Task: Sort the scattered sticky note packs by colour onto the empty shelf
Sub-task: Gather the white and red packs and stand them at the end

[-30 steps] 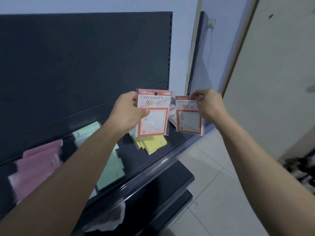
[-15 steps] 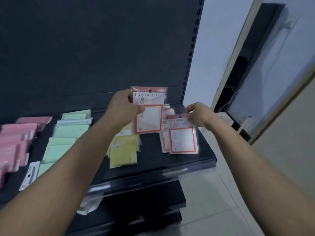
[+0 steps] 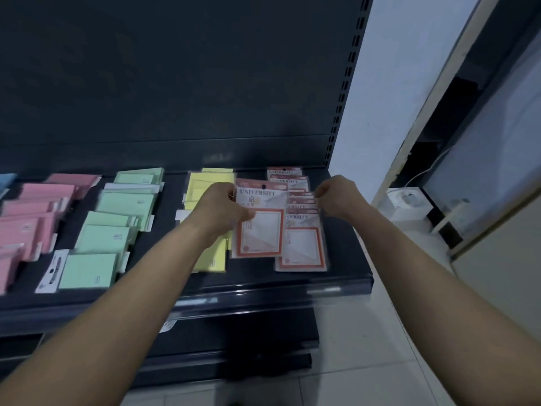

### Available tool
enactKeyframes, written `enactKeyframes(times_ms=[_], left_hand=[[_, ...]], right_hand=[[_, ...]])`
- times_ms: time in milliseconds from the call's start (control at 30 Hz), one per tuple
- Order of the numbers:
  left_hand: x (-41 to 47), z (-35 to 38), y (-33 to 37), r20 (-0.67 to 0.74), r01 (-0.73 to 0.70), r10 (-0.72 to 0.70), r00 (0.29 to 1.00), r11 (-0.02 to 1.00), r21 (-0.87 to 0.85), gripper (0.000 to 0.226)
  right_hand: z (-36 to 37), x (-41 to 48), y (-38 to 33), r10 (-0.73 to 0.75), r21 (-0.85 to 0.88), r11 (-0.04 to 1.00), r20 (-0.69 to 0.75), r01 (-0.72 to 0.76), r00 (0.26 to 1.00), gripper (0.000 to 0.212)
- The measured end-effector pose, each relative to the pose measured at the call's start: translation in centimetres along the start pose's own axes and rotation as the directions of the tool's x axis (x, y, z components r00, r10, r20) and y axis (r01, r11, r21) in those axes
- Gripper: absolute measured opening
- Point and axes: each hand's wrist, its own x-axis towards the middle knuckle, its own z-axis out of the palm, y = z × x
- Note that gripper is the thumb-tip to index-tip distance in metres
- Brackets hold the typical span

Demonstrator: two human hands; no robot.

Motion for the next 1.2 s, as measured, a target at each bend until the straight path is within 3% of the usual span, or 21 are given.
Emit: enactKeyframes(times_ms=[233,367,667,867,967,1100,1200], left_hand=[[1.0,3.8,-0.6,0.185,0.043,-0.042,0.982,0.999,-0.001,0.020],[1.8,5.5,-1.1,0.224,0.078,-0.088,0.971,0.995,0.056,0.023],[2.7,6.4,-2.2,0.128,0.033,-0.074,0.989,0.954,0.297,0.041],[1.5,6.1,-1.5,0.051,-0.037,0.019,0.999,0.920,0.391,0.060],[1.3,5.8,-1.2,0.090,-0.023,-0.007,0.996,0.943,0.331,0.069],[0.7,6.1,-1.6,0.194,0.016,-0.081,0.978,0.949,0.315,0.070],[0.5,6.6,-1.8,0.154,0.027,-0.082,0.985,0.944,0.330,0.072]], right_hand=[[-1.4,0.1,0.1,-0.012,0.033,0.999,-0.066,0.014,0.998,0.024],[-1.8,0.1,0.6,-0.008,0.001,1.000,-0.066,0.008,0.998,0.022],[-1.6,0.1,0.8,-0.027,-0.021,0.999,-0.018,0.027,0.999,0.023],[-1.3,-0.2,0.6,-0.047,0.014,0.999,0.025,0.046,0.999,0.031],[-1.2,-0.4,0.8,-0.029,0.016,1.000,0.106,0.027,0.994,0.031],[-1.0,-1.1,1.1,0.025,-0.028,0.999,0.348,-0.016,0.937,0.024],[-0.7,-1.9,1.3,0.036,0.034,0.998,0.462,-0.058,0.886,0.027]])
